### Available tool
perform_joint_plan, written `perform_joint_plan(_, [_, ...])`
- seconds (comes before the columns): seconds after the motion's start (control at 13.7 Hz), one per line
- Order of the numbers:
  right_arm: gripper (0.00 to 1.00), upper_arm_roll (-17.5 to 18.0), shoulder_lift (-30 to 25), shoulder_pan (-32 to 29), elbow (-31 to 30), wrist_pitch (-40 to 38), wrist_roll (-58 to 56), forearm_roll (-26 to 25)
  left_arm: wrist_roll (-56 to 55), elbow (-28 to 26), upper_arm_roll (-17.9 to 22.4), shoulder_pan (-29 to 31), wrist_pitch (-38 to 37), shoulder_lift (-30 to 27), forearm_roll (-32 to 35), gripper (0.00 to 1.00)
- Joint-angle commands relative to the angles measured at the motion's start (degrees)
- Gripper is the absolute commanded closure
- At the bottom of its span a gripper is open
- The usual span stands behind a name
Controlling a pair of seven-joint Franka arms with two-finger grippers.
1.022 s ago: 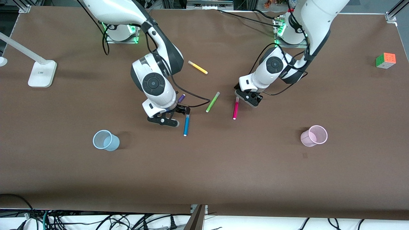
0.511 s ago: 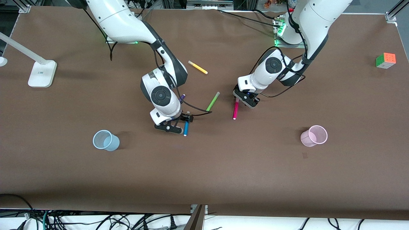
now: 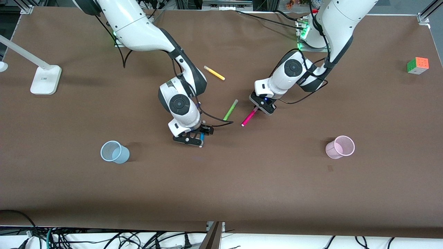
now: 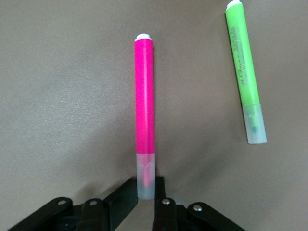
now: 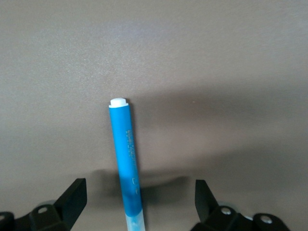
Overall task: Place pink and blue markers in matching cups
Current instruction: 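Lower and close the left gripper on pink while the right gripper grasps blue, then carry the pink marker to the pink cup while the right gripper carries blue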
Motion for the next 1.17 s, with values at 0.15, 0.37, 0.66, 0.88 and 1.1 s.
perform_joint_plan(0.15, [0.02, -0.30, 2.21, 0.87, 1.40, 1.48, 0.83, -0.22, 2.73, 0.39, 0.70, 0.56, -7.47, -2.42, 2.06, 0.97])
perform_joint_plan(0.37, [0.63, -0.30, 2.21, 0.87, 1.40, 1.48, 0.22, -0.40, 2.73, 1.53, 0.88, 1.17, -16.51, -5.50, 2.06, 0.97])
perform_joint_plan(0.66, [1.00, -0.30, 2.21, 0.87, 1.40, 1.40, -0.22, -0.84, 2.91, 7.66, 0.88, 2.23, -38.53, -10.07, 2.06, 0.97])
perform_joint_plan(0.88, [1.00, -0.38, 1.51, 0.35, 1.40, 1.31, -0.84, -0.58, 3.00, 16.98, 0.79, 2.05, -59.91, -9.55, 6.68, 0.97])
perform_joint_plan(1.1, [1.00, -0.38, -0.59, -1.14, 1.49, -2.62, -1.36, -0.05, 3.09, 24.10, 0.53, 1.00, -73.37, -7.80, 14.26, 0.97])
